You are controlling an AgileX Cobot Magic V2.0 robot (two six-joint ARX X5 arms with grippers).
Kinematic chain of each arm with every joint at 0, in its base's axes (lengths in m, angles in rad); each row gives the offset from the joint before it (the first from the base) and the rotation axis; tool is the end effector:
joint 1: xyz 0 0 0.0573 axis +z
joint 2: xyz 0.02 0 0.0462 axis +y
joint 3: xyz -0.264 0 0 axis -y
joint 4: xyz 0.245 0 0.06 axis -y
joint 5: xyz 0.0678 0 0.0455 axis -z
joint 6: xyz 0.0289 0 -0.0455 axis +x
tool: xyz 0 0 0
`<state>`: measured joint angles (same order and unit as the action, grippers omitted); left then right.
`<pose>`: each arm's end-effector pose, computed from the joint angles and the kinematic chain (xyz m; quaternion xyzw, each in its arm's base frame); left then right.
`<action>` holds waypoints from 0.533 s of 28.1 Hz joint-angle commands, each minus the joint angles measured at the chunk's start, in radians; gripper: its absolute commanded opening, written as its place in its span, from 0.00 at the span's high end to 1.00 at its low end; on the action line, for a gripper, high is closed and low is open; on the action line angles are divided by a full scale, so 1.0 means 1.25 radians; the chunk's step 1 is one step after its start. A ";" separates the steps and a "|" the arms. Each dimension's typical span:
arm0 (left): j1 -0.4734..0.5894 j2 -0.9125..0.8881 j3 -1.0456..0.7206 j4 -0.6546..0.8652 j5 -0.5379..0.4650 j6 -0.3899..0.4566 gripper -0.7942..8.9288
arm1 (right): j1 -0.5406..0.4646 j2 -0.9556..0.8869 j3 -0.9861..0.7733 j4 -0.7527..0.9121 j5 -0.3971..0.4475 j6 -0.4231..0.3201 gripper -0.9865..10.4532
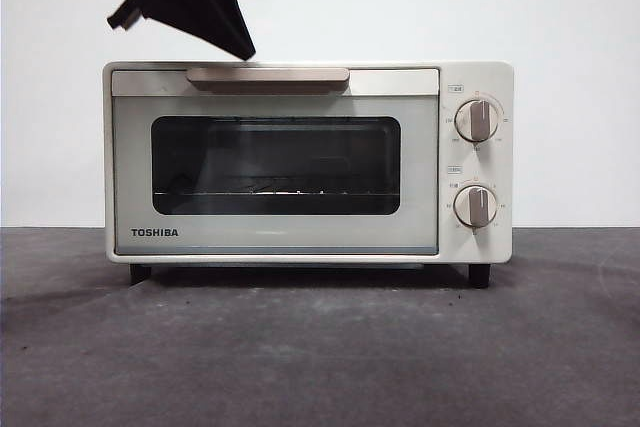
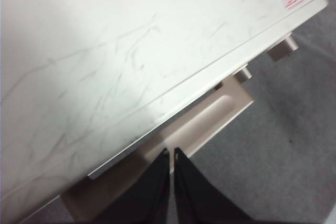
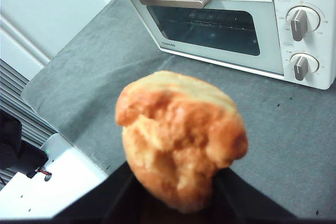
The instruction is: The left arm flap open the oven, the right arm pick bread and place it into oven, the left arm flap close the oven
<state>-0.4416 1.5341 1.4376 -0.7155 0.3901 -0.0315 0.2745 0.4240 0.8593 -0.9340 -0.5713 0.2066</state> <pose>0.2891 -0.1488 0.3348 -0.0031 0.4006 -0.3649 0.8405 0.0507 0.0305 0.3258 0.1274 0.2838 0.3704 0.8752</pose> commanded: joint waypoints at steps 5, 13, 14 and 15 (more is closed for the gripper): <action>-0.005 0.037 0.020 0.003 -0.028 0.040 0.90 | 0.004 0.002 0.005 0.011 0.002 0.003 0.80; -0.022 0.038 0.020 -0.043 -0.047 0.067 0.90 | 0.004 0.002 0.005 0.010 0.002 0.003 0.80; -0.027 0.038 0.020 -0.054 -0.052 0.075 0.90 | 0.004 0.002 0.005 0.010 0.002 0.003 0.80; -0.033 0.038 0.020 -0.067 -0.064 0.081 0.90 | 0.004 0.002 0.005 0.010 0.002 0.003 0.80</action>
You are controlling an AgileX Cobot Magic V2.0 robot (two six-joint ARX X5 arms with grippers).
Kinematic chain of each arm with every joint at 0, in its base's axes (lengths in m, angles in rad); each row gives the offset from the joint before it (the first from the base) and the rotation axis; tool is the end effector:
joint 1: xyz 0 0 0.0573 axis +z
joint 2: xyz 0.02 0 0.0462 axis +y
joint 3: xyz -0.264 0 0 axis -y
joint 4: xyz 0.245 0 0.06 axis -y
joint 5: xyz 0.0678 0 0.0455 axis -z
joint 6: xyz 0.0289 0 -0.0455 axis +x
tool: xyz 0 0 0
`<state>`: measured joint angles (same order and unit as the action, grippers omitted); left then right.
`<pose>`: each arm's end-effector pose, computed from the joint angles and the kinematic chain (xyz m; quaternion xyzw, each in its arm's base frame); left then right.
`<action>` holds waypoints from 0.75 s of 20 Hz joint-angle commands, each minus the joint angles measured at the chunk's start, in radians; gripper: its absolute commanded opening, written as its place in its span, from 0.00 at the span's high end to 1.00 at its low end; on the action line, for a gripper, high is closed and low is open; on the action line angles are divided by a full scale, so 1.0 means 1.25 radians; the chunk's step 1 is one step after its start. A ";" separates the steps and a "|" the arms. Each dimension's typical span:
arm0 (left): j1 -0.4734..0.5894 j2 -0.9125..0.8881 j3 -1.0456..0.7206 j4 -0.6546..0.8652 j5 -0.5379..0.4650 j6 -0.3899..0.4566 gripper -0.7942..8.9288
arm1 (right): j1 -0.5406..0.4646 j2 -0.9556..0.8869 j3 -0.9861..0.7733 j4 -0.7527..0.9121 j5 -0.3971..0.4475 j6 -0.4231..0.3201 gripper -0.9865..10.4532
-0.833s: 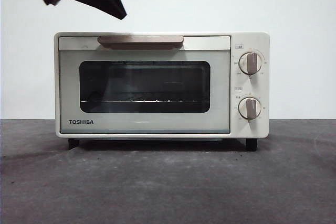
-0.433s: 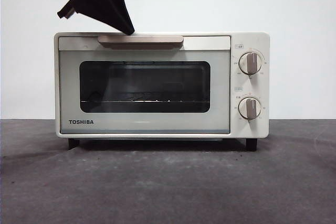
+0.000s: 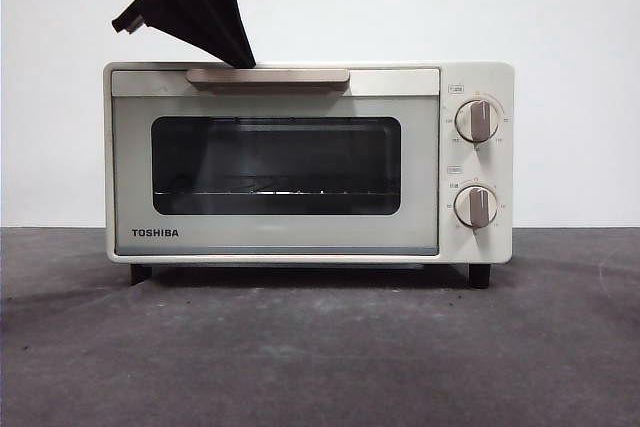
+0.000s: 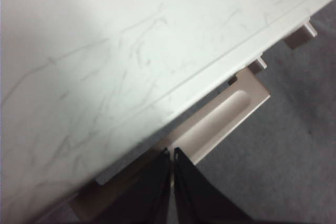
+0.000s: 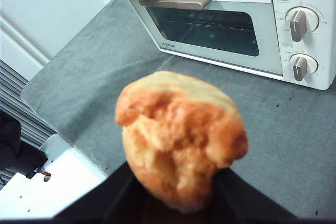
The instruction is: The left arm flap open the oven, the right arm pick bread and place it into oven, the left arm flap close the oven
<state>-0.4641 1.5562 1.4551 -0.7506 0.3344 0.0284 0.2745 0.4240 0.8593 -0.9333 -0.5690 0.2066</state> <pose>0.2896 -0.1556 0.3309 0.0387 0.4072 -0.3598 0.8386 0.0508 0.0305 0.3258 0.1271 0.2834 0.3695 0.8758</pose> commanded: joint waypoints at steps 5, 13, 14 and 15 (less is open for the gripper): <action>-0.047 0.020 0.006 -0.106 -0.084 0.056 0.90 | 0.004 0.002 0.005 0.009 0.001 0.003 0.80; -0.093 0.019 -0.030 -0.141 -0.128 0.067 0.90 | 0.004 0.002 0.005 0.009 0.001 0.002 0.80; -0.097 0.018 -0.039 -0.141 -0.127 0.066 0.90 | 0.004 0.002 0.005 0.009 0.001 0.002 0.80; -0.102 0.017 -0.049 -0.141 -0.127 0.065 0.90 | 0.004 0.002 0.005 0.009 0.001 0.002 0.80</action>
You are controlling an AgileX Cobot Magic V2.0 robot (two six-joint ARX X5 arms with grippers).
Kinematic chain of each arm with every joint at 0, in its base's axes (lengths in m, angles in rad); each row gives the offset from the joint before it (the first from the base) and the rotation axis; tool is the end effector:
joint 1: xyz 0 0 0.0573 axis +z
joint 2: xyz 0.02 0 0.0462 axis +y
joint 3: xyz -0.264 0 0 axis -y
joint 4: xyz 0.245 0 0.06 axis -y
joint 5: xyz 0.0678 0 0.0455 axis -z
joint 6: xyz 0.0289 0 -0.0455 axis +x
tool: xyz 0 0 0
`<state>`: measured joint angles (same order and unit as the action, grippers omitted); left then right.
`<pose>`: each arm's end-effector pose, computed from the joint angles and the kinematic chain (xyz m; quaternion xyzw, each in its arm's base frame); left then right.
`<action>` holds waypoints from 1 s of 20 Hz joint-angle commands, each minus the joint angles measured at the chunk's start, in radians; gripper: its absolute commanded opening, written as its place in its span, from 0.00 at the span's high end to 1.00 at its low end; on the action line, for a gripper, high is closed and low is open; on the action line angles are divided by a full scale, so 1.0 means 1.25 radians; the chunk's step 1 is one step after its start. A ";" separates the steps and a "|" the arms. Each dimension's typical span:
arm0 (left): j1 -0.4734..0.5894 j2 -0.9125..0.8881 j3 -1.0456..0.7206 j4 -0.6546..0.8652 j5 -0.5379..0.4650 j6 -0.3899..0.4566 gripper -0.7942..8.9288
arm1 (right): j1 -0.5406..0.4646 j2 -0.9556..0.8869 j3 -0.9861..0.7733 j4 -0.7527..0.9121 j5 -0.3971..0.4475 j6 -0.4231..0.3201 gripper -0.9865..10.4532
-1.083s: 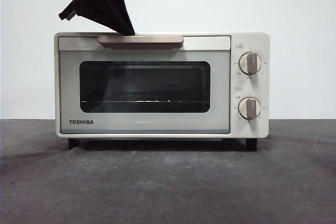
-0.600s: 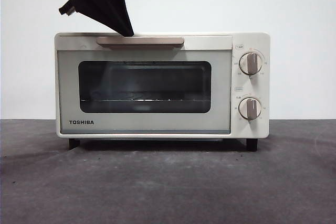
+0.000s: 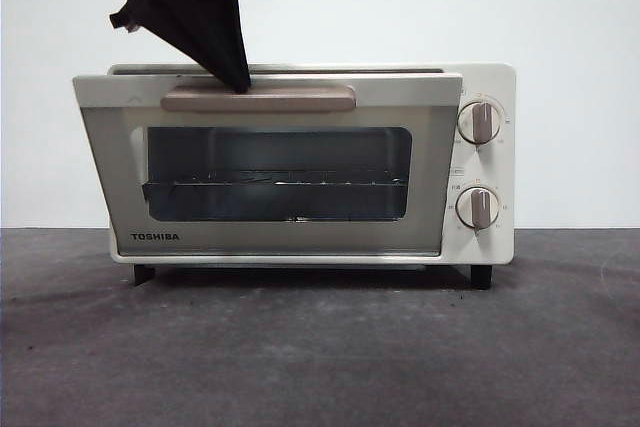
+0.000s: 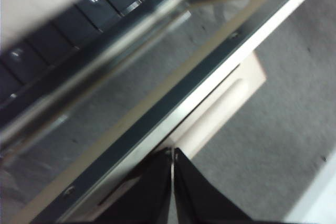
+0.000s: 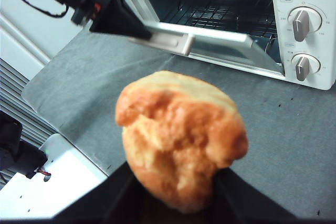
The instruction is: The left arm flap open the oven, the right arm pick bread and place it into oven, the left arm flap close the oven
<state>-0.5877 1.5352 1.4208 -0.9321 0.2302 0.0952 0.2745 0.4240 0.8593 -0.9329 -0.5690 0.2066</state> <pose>0.2534 -0.1767 0.3159 0.1266 0.4748 -0.3674 0.7896 0.0508 0.0305 0.3258 0.1271 0.2832 0.3695 0.8758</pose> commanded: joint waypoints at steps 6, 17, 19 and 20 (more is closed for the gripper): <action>-0.054 0.009 -0.106 0.059 -0.048 -0.009 0.90 | 0.004 0.002 0.005 0.009 0.001 0.002 0.80; -0.132 -0.151 -0.394 0.333 -0.131 -0.136 0.90 | 0.004 0.002 0.005 0.011 0.049 -0.004 0.80; -0.143 -0.157 -0.413 0.355 -0.143 -0.143 0.90 | 0.004 0.002 0.005 0.011 0.058 -0.005 0.79; -0.150 -0.158 -0.423 0.369 -0.146 -0.150 0.90 | 0.004 0.002 0.005 0.011 0.058 -0.005 0.79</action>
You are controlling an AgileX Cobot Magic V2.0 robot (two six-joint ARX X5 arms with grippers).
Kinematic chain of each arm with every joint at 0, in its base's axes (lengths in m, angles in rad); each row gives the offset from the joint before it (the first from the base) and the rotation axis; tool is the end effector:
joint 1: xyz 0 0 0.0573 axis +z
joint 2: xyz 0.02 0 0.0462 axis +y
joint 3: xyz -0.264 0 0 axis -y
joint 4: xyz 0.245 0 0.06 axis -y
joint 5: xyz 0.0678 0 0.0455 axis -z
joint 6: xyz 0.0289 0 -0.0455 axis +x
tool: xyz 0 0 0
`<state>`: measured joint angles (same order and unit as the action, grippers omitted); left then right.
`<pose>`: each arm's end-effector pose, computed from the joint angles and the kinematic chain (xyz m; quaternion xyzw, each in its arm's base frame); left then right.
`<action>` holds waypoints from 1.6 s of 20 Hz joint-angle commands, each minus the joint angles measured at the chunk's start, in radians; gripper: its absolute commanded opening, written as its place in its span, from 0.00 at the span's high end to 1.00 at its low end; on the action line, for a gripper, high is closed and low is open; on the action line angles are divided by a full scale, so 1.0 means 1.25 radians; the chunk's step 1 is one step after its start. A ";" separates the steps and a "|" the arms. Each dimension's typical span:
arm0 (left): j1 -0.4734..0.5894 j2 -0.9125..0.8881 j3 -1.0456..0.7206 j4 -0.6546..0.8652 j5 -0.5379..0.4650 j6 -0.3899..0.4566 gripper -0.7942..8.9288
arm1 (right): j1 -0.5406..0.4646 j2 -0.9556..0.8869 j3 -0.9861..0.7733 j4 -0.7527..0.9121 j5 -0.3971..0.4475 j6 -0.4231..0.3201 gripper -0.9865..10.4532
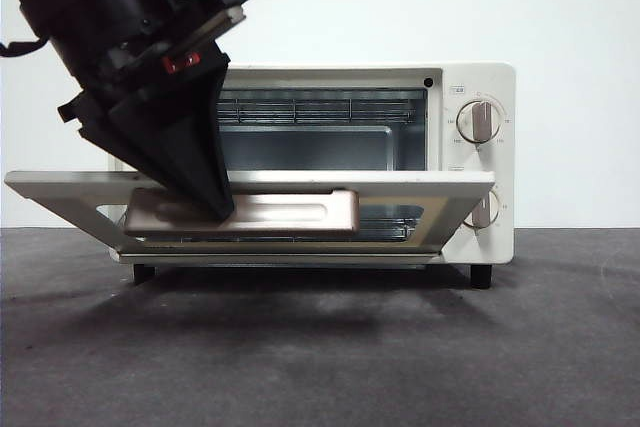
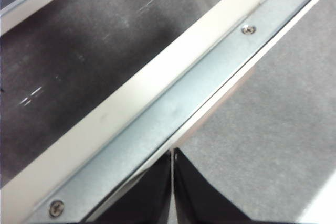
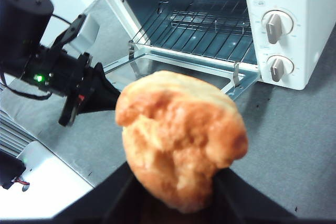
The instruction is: The left arm flap open the oven, the right arm pick bread and place it into oven, the left arm flap close the oven
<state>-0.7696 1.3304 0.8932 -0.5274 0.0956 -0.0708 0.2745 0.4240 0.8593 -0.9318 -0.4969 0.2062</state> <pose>0.1845 -0.1826 0.2312 0.1248 0.4506 -0.3557 0.8092 0.0523 0.0290 0.3254 0.1196 0.2804 0.3376 0.8906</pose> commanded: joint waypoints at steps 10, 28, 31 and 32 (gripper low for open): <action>-0.035 0.006 -0.040 0.060 -0.038 -0.022 0.90 | 0.004 0.002 0.005 0.015 0.001 -0.007 0.80; -0.059 -0.251 -0.081 -0.031 -0.066 -0.025 0.90 | 0.010 0.108 0.004 0.110 -0.100 0.040 0.80; -0.058 -0.365 -0.079 -0.073 -0.113 -0.047 0.90 | 0.054 0.186 0.004 0.213 -0.101 0.086 0.80; -0.057 -0.403 -0.073 -0.101 -0.132 -0.056 0.90 | 0.079 0.219 0.004 0.240 -0.091 0.099 0.80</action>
<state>-0.8337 0.8234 0.7887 -0.6571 -0.0647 -0.1242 0.3695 0.6899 0.8593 -0.6388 -0.6056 0.2985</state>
